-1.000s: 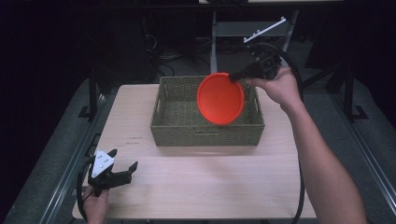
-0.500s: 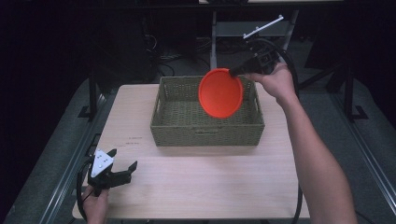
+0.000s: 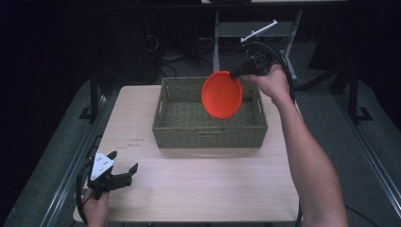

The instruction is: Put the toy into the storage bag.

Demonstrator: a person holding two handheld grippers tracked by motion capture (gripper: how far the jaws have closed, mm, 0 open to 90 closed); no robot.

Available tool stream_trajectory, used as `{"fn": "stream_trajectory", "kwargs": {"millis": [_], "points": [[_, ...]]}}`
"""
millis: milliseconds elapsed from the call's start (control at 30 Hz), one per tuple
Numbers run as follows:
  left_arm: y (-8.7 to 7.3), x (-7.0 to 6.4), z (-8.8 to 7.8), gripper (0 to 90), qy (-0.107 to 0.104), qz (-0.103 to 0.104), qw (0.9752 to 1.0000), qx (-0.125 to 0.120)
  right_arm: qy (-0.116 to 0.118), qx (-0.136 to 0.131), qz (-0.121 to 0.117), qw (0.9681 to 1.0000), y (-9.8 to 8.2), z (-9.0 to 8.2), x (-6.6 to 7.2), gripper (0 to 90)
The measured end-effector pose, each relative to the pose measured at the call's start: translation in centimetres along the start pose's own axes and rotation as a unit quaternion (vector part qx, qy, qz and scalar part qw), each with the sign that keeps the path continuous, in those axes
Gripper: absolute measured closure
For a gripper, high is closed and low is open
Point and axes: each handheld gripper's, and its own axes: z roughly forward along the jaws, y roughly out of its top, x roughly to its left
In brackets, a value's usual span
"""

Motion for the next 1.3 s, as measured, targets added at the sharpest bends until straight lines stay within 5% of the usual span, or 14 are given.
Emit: {"fn": "stream_trajectory", "kwargs": {"millis": [667, 1300], "points": [[0.0, -0.1, -0.3, 12.8, 0.002, 0.0, 1.0, 0.003, -0.001, 0.007, 0.036, 0.9993, -1.5, 3.8, -1.8, 82.1], [0.1, -0.1, -0.2, 12.8, 0.003, -0.001, 1.0, 0.006, -0.005, 0.01, 0.043, 0.999, -2.4, 5.9, -2.4, 82.0]]}}
